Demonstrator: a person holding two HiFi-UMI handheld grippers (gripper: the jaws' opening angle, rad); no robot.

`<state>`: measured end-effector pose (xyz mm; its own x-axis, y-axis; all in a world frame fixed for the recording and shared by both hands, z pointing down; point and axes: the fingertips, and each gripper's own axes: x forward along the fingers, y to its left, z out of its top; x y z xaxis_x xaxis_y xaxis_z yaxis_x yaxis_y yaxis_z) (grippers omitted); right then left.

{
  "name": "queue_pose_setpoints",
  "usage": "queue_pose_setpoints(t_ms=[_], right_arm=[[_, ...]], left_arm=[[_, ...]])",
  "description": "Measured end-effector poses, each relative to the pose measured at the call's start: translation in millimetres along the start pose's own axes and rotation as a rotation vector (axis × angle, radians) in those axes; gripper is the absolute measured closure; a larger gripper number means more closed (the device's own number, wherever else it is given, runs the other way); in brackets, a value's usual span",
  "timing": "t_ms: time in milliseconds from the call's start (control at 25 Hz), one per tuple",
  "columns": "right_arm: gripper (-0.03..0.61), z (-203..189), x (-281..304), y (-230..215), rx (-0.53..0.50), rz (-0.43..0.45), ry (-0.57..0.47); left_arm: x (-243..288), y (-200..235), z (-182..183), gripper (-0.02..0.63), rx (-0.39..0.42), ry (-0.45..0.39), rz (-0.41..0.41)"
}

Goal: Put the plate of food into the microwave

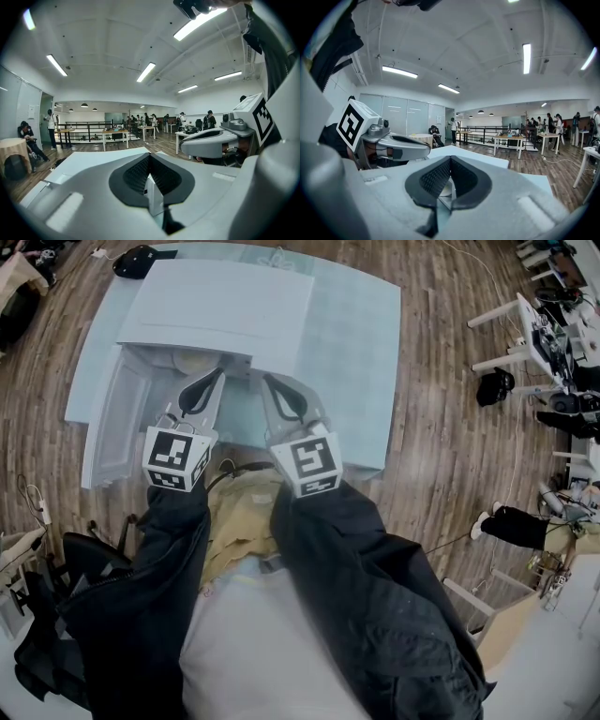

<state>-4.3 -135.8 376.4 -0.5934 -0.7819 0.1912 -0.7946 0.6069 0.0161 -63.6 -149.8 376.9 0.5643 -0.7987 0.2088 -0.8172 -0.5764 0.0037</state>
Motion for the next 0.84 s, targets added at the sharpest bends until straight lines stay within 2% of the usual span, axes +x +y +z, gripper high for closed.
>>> queue_pose_setpoints(t_ms=[840], right_arm=[[0.586, -5.5, 4.8, 2.8, -0.012, 0.016, 0.023]], left_arm=[[1.0, 2.2, -10.3, 0.612, -0.018, 0.032, 0.01]])
